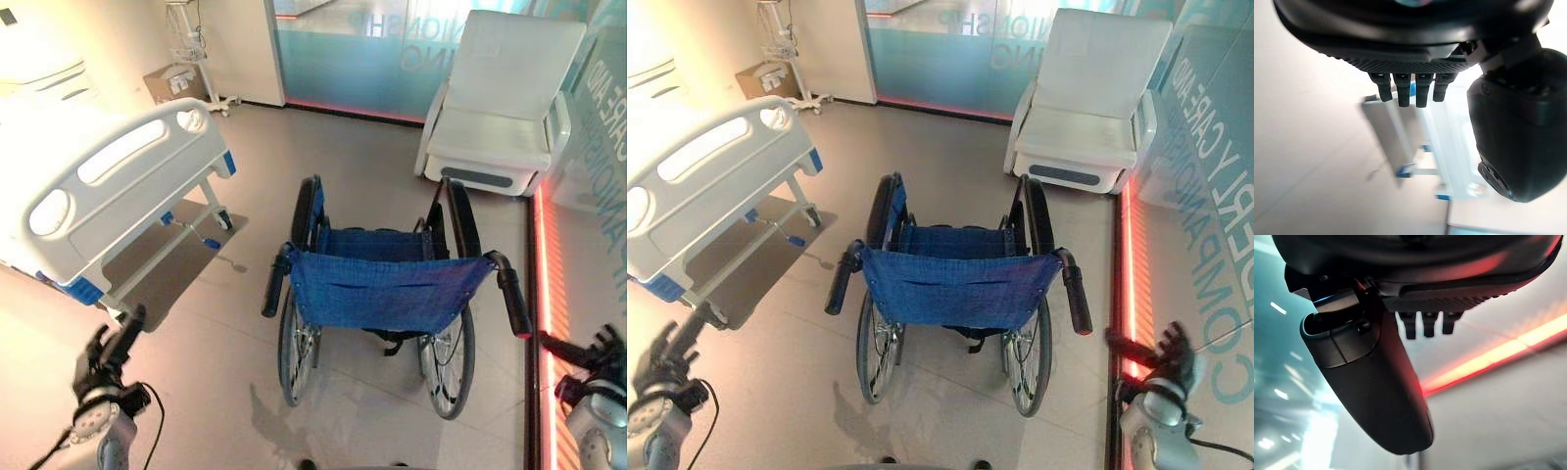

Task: Push the wheelchair next to the bed

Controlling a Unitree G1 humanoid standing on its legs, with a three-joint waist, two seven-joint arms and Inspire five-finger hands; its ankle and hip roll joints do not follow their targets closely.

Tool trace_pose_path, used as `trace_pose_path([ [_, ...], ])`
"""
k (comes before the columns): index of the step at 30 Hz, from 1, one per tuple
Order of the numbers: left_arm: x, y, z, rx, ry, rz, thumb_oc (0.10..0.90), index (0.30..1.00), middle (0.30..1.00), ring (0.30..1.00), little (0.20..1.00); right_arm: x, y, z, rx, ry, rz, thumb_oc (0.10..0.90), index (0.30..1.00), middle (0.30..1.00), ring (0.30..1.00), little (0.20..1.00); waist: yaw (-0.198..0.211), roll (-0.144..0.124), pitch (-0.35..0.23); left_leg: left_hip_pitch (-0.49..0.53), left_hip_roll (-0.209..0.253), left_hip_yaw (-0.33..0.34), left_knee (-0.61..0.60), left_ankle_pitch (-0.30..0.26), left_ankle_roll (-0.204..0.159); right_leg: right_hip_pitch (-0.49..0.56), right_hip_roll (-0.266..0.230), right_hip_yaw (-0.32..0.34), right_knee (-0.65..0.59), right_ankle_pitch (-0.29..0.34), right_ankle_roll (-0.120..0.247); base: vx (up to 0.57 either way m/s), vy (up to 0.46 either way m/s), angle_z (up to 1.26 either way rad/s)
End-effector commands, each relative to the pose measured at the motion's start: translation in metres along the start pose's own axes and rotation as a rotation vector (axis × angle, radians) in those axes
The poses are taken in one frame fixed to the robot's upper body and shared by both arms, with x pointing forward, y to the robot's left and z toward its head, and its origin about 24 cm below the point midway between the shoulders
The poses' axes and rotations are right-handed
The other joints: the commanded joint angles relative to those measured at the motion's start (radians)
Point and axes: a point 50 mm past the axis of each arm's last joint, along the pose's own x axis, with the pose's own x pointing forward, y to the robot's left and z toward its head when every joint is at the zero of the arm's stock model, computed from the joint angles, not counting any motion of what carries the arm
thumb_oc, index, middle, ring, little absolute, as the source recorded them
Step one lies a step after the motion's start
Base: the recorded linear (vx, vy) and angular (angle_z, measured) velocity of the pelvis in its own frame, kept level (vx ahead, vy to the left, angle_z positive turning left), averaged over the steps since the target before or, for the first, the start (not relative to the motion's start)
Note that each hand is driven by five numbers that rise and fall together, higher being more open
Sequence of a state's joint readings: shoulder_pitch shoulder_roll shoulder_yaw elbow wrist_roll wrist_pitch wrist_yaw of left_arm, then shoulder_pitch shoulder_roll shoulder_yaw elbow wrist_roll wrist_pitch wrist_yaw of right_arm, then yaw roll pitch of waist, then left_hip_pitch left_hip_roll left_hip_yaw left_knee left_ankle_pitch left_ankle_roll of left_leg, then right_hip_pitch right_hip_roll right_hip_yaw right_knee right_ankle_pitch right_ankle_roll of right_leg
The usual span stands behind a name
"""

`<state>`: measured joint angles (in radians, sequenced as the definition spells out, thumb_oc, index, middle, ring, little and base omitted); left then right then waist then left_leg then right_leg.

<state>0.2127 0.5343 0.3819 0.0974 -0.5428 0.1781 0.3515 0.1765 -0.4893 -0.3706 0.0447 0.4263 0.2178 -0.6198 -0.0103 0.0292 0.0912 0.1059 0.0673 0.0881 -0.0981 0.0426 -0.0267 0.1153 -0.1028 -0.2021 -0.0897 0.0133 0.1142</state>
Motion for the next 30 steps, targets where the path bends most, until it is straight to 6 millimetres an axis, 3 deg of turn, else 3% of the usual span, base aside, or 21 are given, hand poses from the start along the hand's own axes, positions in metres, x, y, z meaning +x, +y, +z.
trace_pose_path([
  [1,0.006,0.005,0.101,-0.01,-0.443,0.063,0.8,0.9,0.9,0.9,0.9,0.01,-0.012,0.073,0.04,-0.301,-0.204,0.8,0.9,0.9,0.9,0.9,0.009,-0.028,-0.029,-0.01,0.009,0.001,0.011,-0.036,-0.029,-0.007,-0.004,0.024,0.002,0.019,-0.017,0.03,-0.004,-0.01],
  [3,-0.001,0.0,0.118,-0.04,-0.508,0.044,0.8,0.9,0.9,0.9,0.9,0.007,-0.016,0.083,0.057,-0.337,-0.261,0.8,0.9,0.9,0.9,0.9,0.009,-0.03,-0.031,-0.011,0.011,0.0,0.011,-0.037,-0.03,-0.006,-0.004,0.022,0.002,0.019,-0.016,0.0,0.0,0.0],
  [8,-0.01,-0.014,0.133,-0.113,-0.545,-0.069,0.8,0.9,0.9,0.9,0.9,-0.001,-0.015,0.107,0.164,-0.427,-0.235,0.8,0.9,0.9,0.9,0.9,0.011,-0.033,-0.035,-0.011,0.012,0.0,0.011,-0.037,-0.032,-0.005,-0.004,0.022,0.002,0.018,-0.015,0.01,-0.003,0.0],
  [9,-0.016,-0.024,0.14,-0.163,-0.56,-0.159,0.8,0.9,0.9,0.9,0.9,-0.008,-0.01,0.124,0.249,-0.498,-0.165,0.8,0.9,0.9,0.9,0.9,0.013,-0.032,-0.035,-0.01,0.013,0.001,0.011,-0.037,-0.033,-0.005,-0.003,0.024,0.002,0.018,-0.014,0.0,0.0,0.0],
  [15,-0.039,-0.06,0.149,-0.281,-0.548,-0.514,0.8,0.9,0.9,0.9,0.9,-0.031,0.02,0.149,0.431,-0.557,0.193,0.8,0.9,0.9,0.9,0.9,0.024,-0.032,-0.031,-0.016,0.014,0.009,0.011,-0.026,-0.037,-0.012,-0.001,0.022,0.002,0.026,-0.012,-0.01,-0.001,0.0],
  [23,-0.058,-0.096,0.13,-0.222,-0.336,-0.886,0.8,0.9,0.9,0.9,0.9,-0.055,0.045,0.152,0.427,-0.526,0.573,0.8,0.9,0.9,0.9,0.9,0.022,-0.036,-0.024,-0.021,0.016,0.022,0.011,-0.024,-0.04,-0.019,0.002,0.021,0.002,0.028,-0.005,0.0,-0.002,0.01],
  [30,-0.061,-0.102,0.115,-0.094,-0.234,-0.929,0.8,0.9,0.9,0.9,0.9,-0.065,0.057,0.141,0.344,-0.45,0.695,0.8,0.9,0.9,0.9,0.9,0.017,-0.035,-0.014,-0.015,0.018,0.033,0.011,-0.03,-0.04,-0.018,0.002,0.023,0.002,0.023,0.003,0.0,-0.001,0.01],
])
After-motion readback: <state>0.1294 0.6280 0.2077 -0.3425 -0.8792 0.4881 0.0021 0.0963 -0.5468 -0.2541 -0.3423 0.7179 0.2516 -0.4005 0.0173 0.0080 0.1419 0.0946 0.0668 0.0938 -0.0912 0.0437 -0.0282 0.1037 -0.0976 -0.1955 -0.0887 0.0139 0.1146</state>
